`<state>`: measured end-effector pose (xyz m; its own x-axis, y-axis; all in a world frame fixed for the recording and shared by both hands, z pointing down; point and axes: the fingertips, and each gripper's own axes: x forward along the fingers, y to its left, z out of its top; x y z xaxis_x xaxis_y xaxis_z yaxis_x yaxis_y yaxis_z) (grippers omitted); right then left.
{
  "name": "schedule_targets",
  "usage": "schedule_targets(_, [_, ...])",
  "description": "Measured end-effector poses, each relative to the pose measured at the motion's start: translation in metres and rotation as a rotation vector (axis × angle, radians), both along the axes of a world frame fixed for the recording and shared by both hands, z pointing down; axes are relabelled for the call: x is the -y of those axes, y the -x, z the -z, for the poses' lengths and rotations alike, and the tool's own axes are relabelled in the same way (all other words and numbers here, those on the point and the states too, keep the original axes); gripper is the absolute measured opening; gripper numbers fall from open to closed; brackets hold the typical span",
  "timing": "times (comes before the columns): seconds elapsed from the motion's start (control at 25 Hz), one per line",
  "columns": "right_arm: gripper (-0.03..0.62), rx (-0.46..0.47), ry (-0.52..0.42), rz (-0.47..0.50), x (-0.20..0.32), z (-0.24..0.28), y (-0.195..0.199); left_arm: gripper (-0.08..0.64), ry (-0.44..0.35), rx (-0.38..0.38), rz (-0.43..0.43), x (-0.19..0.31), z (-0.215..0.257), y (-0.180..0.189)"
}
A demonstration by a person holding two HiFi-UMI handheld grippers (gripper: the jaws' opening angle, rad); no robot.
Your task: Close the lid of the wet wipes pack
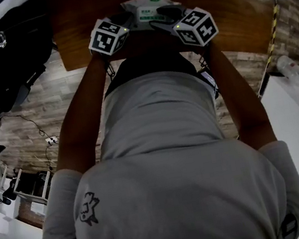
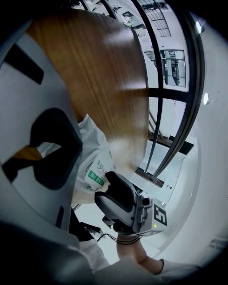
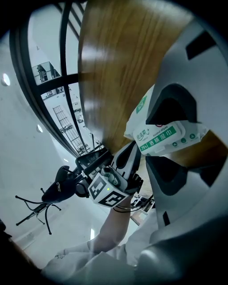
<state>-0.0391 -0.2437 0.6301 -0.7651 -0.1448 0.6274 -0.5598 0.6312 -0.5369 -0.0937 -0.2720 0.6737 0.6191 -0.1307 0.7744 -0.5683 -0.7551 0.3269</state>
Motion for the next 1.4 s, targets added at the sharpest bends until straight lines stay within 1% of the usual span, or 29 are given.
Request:
schedule_targets(0.12, [0.204,-0.025,-0.004,0.021,-0.002,-0.005,0.001,0.012,0.001,-0.004,-0.001,0.001,-0.002,0.0])
schedule_targets(0.44, [0.204,-0.085,-0.012,0.018,0.001,-0.014,0.002,0.012,0.016,0.001,0.002,0.0,-0.001,0.001])
schedule_targets(0.68, [0.194,-0.16,-0.056,0.013,0.003,-0.02,0.001,0.012,0.013,0.008,0.003,0.0,-0.002,0.003])
schedule_targets(0.76, [0.174,-0.19,-0.074,0.009,0.004,-0.023,0.001,0.012,0.017,0.006,0.003,0.0,-0.002,0.003])
schedule_targets(0.92, [0.16,-0.24,-0.111,0.015,0.005,-0.026,0.0,0.012,0.019,0.008,0.003,0.0,-0.001,0.003])
schedule_targets(1.24, [0.16,-0.298,-0.163,0.041,0.003,-0.026,0.001,0.012,0.011,0.008,0.002,0.001,-0.001,0.002])
schedule_targets(1.4, [0.161,-0.322,-0.201,0.045,0.002,-0.025,0.0,0.012,0.001,-0.003,0.005,0.002,0.001,-0.002])
